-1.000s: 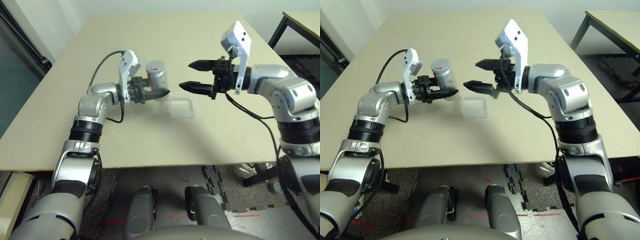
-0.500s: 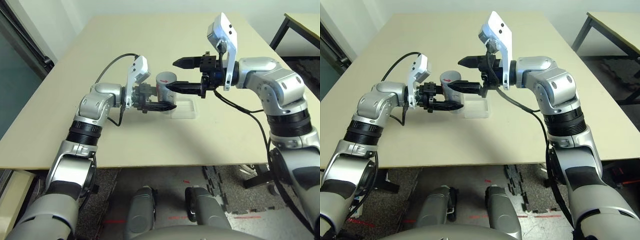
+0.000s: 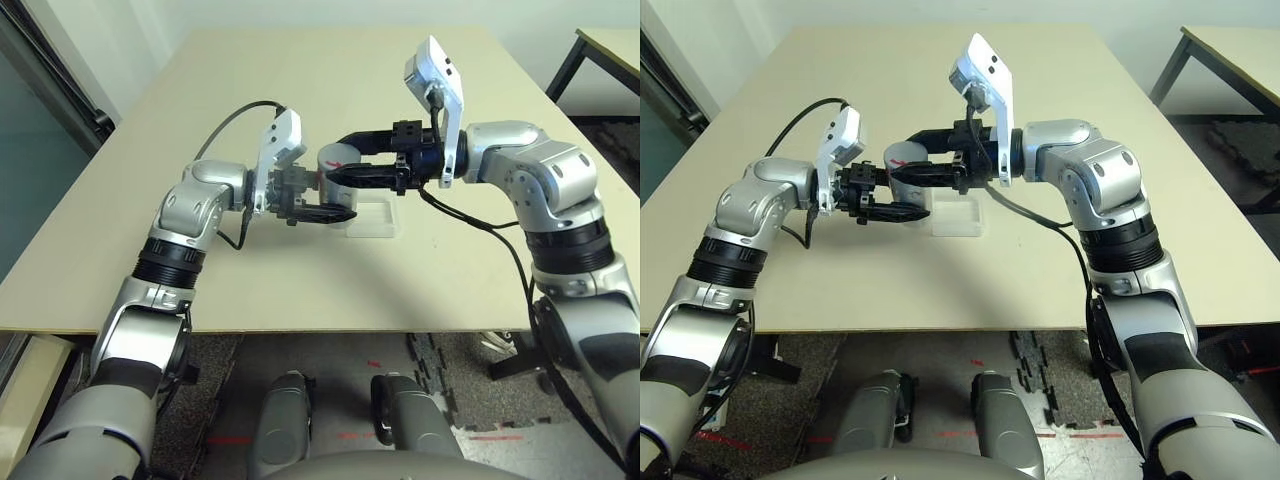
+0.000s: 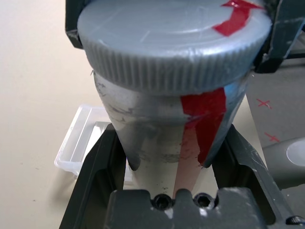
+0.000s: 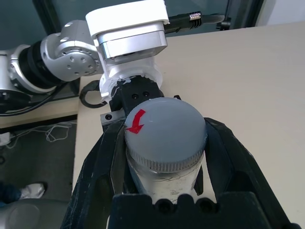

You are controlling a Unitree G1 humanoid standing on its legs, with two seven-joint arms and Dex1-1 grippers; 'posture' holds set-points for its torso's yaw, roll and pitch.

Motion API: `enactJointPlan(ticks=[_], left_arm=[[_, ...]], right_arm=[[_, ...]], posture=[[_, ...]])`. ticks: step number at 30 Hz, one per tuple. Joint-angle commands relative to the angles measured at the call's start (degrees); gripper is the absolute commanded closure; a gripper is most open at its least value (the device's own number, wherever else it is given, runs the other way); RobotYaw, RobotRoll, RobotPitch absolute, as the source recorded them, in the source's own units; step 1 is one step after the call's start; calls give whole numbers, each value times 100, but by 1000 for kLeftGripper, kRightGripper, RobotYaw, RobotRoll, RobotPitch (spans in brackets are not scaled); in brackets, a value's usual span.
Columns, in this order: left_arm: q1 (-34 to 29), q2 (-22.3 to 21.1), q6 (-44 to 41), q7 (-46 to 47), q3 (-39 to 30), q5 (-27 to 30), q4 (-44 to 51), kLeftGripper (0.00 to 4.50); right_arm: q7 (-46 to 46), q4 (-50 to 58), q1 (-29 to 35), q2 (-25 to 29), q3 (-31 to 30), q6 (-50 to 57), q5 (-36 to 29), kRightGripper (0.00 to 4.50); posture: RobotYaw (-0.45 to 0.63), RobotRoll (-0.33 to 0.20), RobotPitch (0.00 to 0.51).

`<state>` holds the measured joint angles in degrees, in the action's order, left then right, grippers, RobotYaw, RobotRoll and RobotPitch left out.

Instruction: Pour the medicine from the bottle into the box.

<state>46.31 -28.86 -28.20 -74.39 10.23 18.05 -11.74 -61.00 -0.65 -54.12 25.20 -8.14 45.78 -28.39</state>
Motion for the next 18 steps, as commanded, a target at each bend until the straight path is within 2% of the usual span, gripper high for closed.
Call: enactJointPlan(ticks=[1, 4, 5, 10, 14, 18], left_arm=[[11, -45, -155, -130, 113, 142, 463, 1780], [33, -43, -348, -212, 167, 265, 824, 1780], [47, -39, -436, -235, 178, 323, 966, 1780], [96, 2, -781, -239, 239, 574, 1498, 1780], [117, 117, -1067, -246, 428, 780, 2004, 1780], [75, 140, -1226, -194, 468, 860, 2254, 1780]], right_arm=[[-656, -194, -169, 20, -60, -213, -237, 1923], [-1539, -551, -398, 101, -187, -466, -337, 1923], [-1878, -757, -538, 116, -244, -551, -342, 1923], [-3023, -1892, -1255, -87, -418, -1142, -124, 1923], [-3150, -2924, -1886, -379, -622, -1592, -435, 1923], [-3150, -3475, -2078, -437, -856, -2052, -558, 1923]], posture=[[84, 0, 99], [84, 0, 99], [97, 0, 114], [129, 0, 127], [181, 0, 131], [187, 0, 131]])
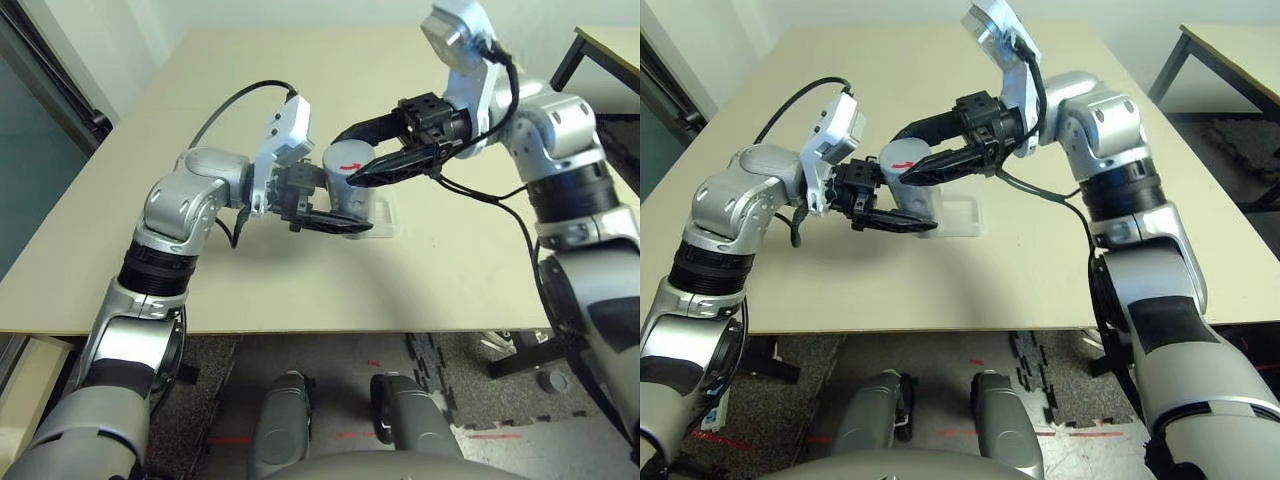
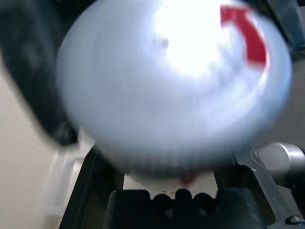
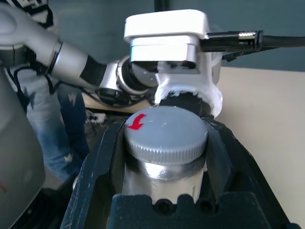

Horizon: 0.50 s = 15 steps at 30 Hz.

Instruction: Pour the medicine from the bottle into the box.

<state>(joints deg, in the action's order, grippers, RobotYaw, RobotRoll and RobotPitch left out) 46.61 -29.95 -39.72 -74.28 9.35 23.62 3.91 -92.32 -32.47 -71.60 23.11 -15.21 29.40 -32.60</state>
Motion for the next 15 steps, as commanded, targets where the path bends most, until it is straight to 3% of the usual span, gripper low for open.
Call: enactJointPlan(ticks=[1, 7, 15], left_arm=[[39, 246, -100, -190, 553, 315, 718, 1780], [70, 243, -61, -141, 502, 269, 579, 1781], [80, 244, 71, -91, 439, 172, 307, 1781]], right_arm=[[-18, -385, -357, -227, -176, -480, -159, 1923], [-18, -614, -392, -20, -204, -599, -117, 1923], [-18, -536, -113, 698, -96, -604, 219, 1923]], posture=[[190, 0, 131], [179, 0, 137], [119, 0, 144]])
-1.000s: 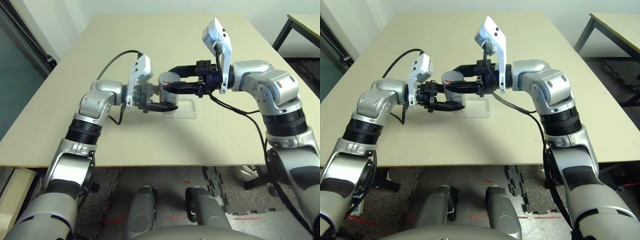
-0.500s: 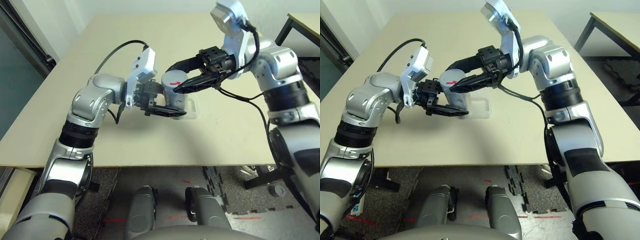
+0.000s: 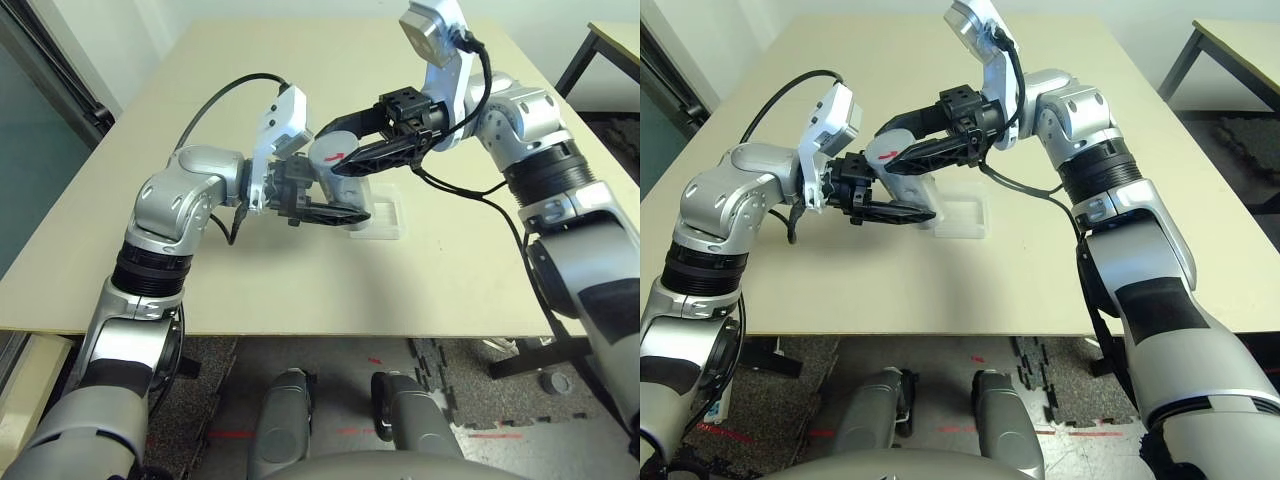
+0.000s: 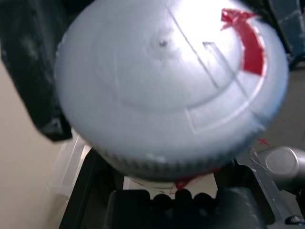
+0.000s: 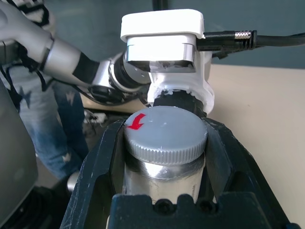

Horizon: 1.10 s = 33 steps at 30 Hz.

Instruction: Pour the medicine from the bottle into the box.

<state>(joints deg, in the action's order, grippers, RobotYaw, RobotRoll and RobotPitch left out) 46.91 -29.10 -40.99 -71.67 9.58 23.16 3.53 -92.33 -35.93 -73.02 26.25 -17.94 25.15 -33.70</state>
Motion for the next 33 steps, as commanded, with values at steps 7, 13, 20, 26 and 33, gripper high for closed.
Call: enactJointPlan(ticks=[7, 13, 20, 26, 33], left_arm=[[48, 67, 459, -192, 251, 56, -101, 1781], [44, 20, 721, -84, 164, -26, -414, 1781], [29, -52, 1245, 205, 117, -372, -1247, 1781], [68, -1, 1636, 339, 148, -607, -1843, 1781], [164, 113, 1915, 382, 206, -858, -2359, 1781]], right_arm=[[307, 1040, 824, 1080, 451, 320, 528, 13], [833, 1950, 1400, 1385, 812, 874, 552, 0], [2000, 3018, 1735, 1263, 1196, 1864, 407, 0], [2725, 3426, 1667, 866, 1182, 2374, 385, 0], [3648, 3280, 1339, 129, 827, 2535, 838, 0]], posture=[[91, 0, 130], [72, 0, 109], [59, 0, 99], [59, 0, 95], [70, 0, 95]])
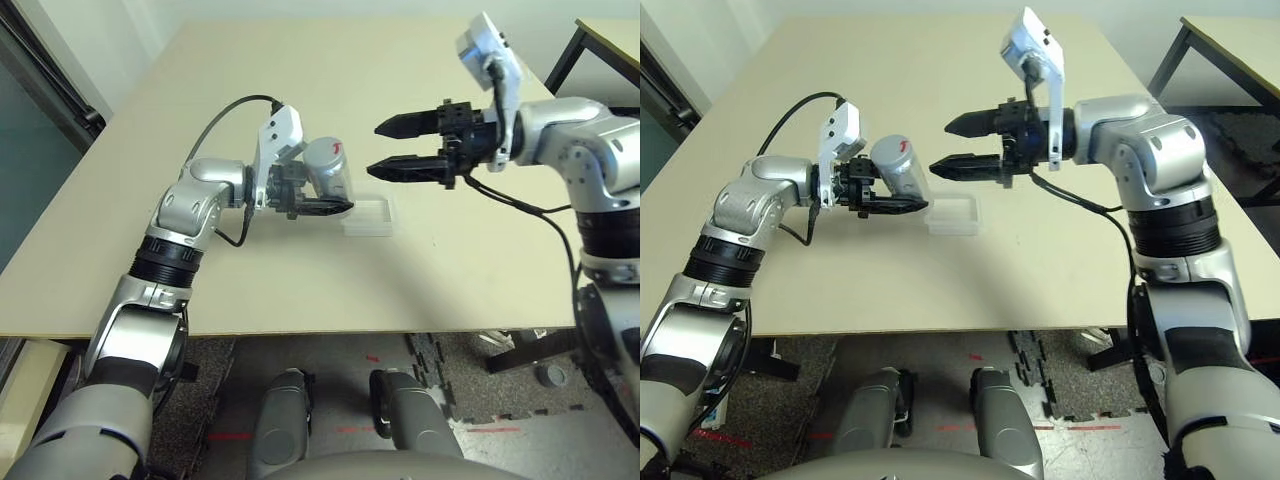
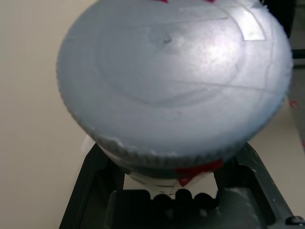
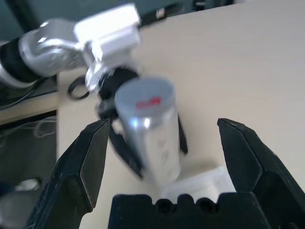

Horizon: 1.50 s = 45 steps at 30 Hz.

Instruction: Pour the medicine from the bottle into the box.

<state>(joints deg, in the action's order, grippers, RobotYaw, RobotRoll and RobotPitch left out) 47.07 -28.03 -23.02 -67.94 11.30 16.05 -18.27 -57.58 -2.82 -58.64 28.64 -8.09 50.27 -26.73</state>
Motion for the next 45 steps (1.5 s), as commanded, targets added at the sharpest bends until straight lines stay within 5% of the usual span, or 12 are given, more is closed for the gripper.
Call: enactJointPlan(ticks=[1, 26, 45], left_arm=[[167, 22, 139, 6, 34, -176, -229, 1781], [312, 279, 182, -54, 72, -334, -469, 1781], [121, 137, 219, -65, 2, -325, -500, 1781]], right_arm=[[203, -33, -116, -165, -208, 4, 177, 0], [305, -829, -193, -781, -756, -1201, 1266, 0], [205, -596, 33, -27, -372, -950, 1153, 0]], posture=[[71, 0, 95], [79, 0, 100], [54, 0, 93]])
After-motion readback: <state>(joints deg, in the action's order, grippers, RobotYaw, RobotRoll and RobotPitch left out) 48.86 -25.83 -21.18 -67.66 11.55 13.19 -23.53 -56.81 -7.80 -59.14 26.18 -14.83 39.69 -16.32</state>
